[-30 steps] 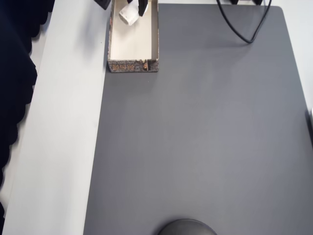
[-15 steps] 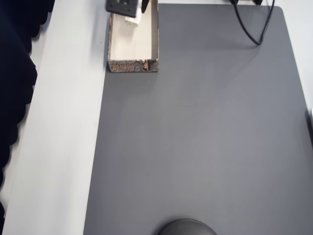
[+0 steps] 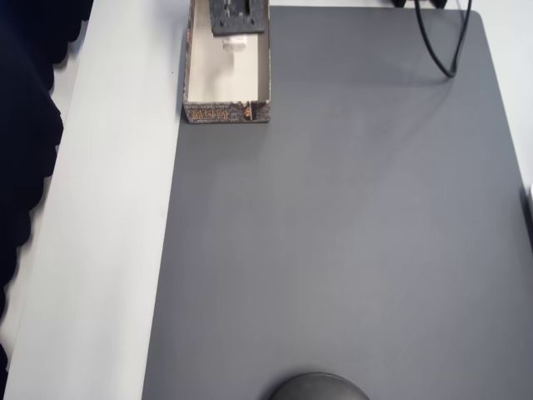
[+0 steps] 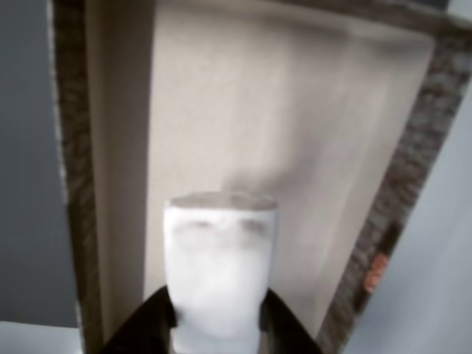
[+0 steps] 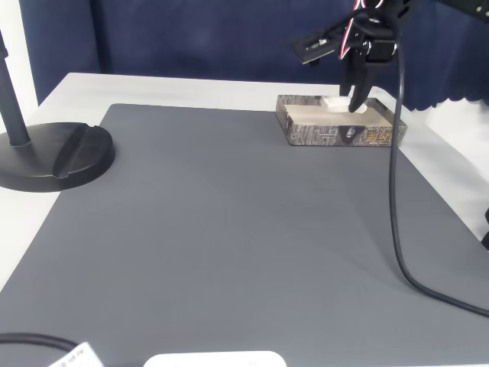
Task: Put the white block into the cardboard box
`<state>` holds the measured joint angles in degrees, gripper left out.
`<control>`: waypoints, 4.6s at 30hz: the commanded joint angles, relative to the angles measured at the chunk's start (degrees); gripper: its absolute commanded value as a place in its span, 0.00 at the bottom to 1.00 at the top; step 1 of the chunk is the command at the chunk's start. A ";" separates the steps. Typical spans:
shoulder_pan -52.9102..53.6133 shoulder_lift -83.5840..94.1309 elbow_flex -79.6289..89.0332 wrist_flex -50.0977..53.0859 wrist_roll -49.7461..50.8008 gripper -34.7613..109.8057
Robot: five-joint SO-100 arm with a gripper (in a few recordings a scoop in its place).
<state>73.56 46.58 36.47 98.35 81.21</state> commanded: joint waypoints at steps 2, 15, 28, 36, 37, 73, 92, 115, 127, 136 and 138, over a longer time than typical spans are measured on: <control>-0.09 -0.79 -5.45 0.79 0.53 0.23; -0.26 -6.77 -10.02 0.62 -2.72 0.23; -0.35 -7.56 -10.90 0.09 -9.23 0.26; -0.18 -8.35 -11.16 -0.62 -8.88 0.28; -0.18 -8.53 -11.43 -0.62 -8.79 0.29; -0.09 19.07 9.67 -2.20 -18.81 0.39; -20.39 61.96 63.46 -2.72 -40.43 0.23; -67.59 93.78 91.41 -7.73 -69.43 0.23; -72.95 110.39 108.28 -20.21 -69.08 0.23; -74.27 120.59 122.08 -32.26 -73.30 0.23; -74.27 122.61 124.10 -32.26 -73.83 0.23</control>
<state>-0.26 165.76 158.38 67.68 8.70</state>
